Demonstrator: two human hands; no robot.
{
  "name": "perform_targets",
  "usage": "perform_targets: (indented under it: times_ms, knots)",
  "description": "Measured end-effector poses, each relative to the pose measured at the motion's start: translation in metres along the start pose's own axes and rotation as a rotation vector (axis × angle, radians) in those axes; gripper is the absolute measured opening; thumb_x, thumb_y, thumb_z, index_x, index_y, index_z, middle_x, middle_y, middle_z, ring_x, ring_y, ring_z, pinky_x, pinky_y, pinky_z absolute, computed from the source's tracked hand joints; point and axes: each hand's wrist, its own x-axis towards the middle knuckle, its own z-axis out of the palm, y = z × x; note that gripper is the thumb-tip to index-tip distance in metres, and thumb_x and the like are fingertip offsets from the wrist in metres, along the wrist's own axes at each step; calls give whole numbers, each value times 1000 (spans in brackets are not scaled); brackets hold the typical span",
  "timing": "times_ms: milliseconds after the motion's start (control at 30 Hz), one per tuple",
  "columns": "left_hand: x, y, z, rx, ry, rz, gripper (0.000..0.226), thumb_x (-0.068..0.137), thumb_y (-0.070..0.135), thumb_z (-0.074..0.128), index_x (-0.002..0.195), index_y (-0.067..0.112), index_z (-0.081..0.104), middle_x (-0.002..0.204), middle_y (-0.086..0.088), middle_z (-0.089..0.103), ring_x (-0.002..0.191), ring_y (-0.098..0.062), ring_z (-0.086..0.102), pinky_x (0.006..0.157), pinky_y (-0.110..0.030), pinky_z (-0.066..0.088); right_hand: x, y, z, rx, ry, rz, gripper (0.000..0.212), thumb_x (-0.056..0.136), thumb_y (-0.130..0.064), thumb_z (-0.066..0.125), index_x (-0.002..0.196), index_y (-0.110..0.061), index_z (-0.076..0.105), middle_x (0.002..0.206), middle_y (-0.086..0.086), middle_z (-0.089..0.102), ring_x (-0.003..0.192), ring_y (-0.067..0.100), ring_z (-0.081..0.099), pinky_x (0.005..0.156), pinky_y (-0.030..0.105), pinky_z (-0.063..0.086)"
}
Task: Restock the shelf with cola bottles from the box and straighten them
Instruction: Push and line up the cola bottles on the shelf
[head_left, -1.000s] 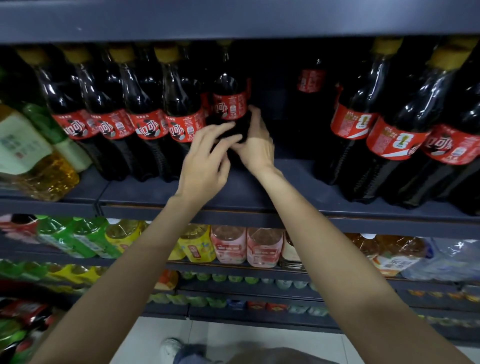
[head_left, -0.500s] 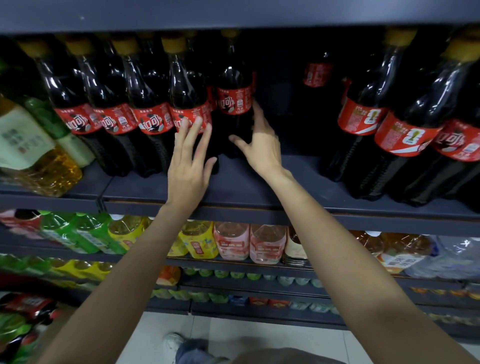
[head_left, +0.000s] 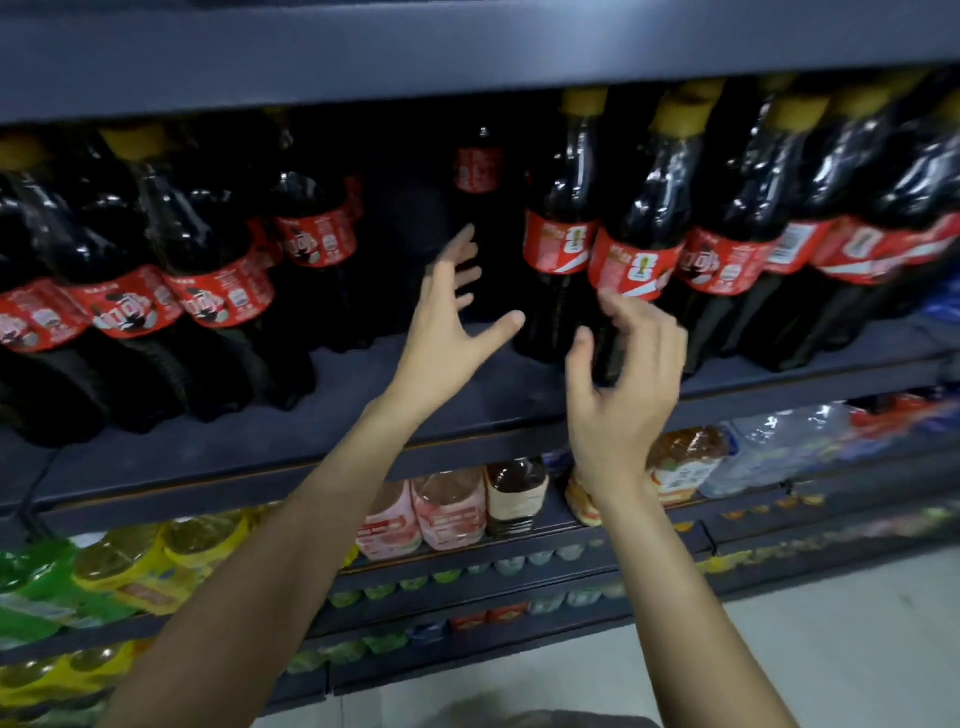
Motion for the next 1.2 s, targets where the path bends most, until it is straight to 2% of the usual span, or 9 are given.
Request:
perform_targets:
  times_ms: [100, 233, 433, 633, 767, 867, 967, 1067, 1200]
  knots:
    - [20, -1, 29, -61, -16, -45, 96, 74, 28, 79, 147, 24, 17, 146, -6, 35, 127, -12, 42, 106, -35, 40, 8, 14, -8, -109, 24, 158, 50, 87, -18, 65, 130, 0, 46, 126, 18, 48, 117, 25, 44, 100, 20, 34]
    - [36, 0, 48, 26, 96, -13, 98, 62, 44, 83, 139, 25, 25, 132, -3, 51, 112, -11, 56, 95, -33, 49, 10, 22, -6, -197, -96, 241, 72, 88, -32, 65, 144, -7, 27, 139, 12, 42, 126, 26, 46, 94, 39, 48]
    - [40, 0, 41, 14, 58, 21, 85, 70, 31, 82, 137, 26, 29, 124, 4, 55, 105, -4, 58, 88, -33, 54, 8, 23, 3, -66, -232, 409, 85, 88, -24, 65, 150, -16, 7, 151, 9, 33, 133, 20, 39, 95, 28, 40]
    - [28, -14, 6, -198, -154, -58, 86, 86, 21, 58, 151, 21, 2, 149, -5, 35, 128, -9, 45, 105, -22, 38, 9, 34, -1, 130, -277, 435, 79, 88, -11, 57, 150, -20, 8, 152, 7, 31, 140, 15, 28, 108, 29, 33]
    - [27, -1, 15, -124, -207, -63, 92, 85, 26, 64, 151, 18, 0, 154, 2, 24, 137, -5, 29, 110, -17, 29, 14, 37, -2, 10, -243, 364, 84, 83, -20, 70, 149, -17, 17, 137, 8, 44, 125, 19, 42, 95, 27, 40]
    - [19, 8, 33, 85, -67, -54, 98, 76, 37, 77, 149, 16, 15, 145, 2, 31, 131, -5, 31, 110, -21, 29, 17, 36, 1, -88, -244, 319, 94, 76, -31, 77, 148, -18, 18, 120, 9, 47, 112, 23, 47, 82, 28, 42]
    - [7, 11, 34, 100, 100, -67, 94, 71, 39, 80, 145, 19, 26, 138, 5, 45, 125, -5, 44, 107, -29, 38, 17, 38, -2, -18, -294, 273, 89, 80, -28, 73, 149, -16, 17, 132, 9, 44, 122, 20, 43, 93, 24, 38]
    - [-19, 6, 15, 47, 273, -104, 94, 71, 28, 82, 144, 21, 24, 126, 19, 46, 110, 18, 46, 97, -10, 40, 21, 40, -7, 99, -353, 274, 83, 84, -20, 69, 148, -15, 17, 144, 5, 42, 131, 15, 42, 102, 26, 40]
    - [-47, -7, -27, 166, 455, -71, 87, 76, 26, 79, 145, 12, 27, 135, 8, 41, 120, 7, 41, 97, -11, 42, 22, 24, 9, 177, -403, 320, 87, 75, -23, 79, 143, -23, 24, 127, 1, 56, 118, 13, 54, 93, 36, 49]
